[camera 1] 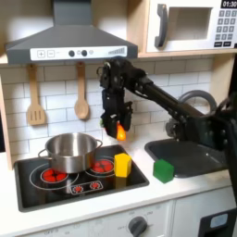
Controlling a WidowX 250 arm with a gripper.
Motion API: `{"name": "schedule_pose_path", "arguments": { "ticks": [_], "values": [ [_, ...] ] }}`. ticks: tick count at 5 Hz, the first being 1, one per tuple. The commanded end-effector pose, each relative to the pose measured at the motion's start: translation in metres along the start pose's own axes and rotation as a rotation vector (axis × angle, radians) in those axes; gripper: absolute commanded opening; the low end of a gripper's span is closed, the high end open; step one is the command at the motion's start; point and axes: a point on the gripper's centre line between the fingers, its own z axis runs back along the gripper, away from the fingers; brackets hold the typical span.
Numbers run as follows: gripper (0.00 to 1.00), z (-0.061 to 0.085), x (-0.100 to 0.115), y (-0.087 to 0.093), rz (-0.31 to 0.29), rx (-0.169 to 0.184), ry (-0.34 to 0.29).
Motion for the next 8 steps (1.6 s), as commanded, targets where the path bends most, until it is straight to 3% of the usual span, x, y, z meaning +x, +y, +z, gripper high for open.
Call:
{"name": "schedule_pose_path", "arguments": {
  "ticks": [1,5,7,8],
  "values": [
    [0.00,0.003,0.004,0.017,0.004,0.008,-0.016],
    [0.00,0.006,0.009,0.040,0.024,0.008,-0.022],
    [0.00,0.019,0.025,0.048,0.072,0.011,-0.079],
    [0.00,0.008,0.034,0.058,0.108,0.031,-0.061]
  ]
}}
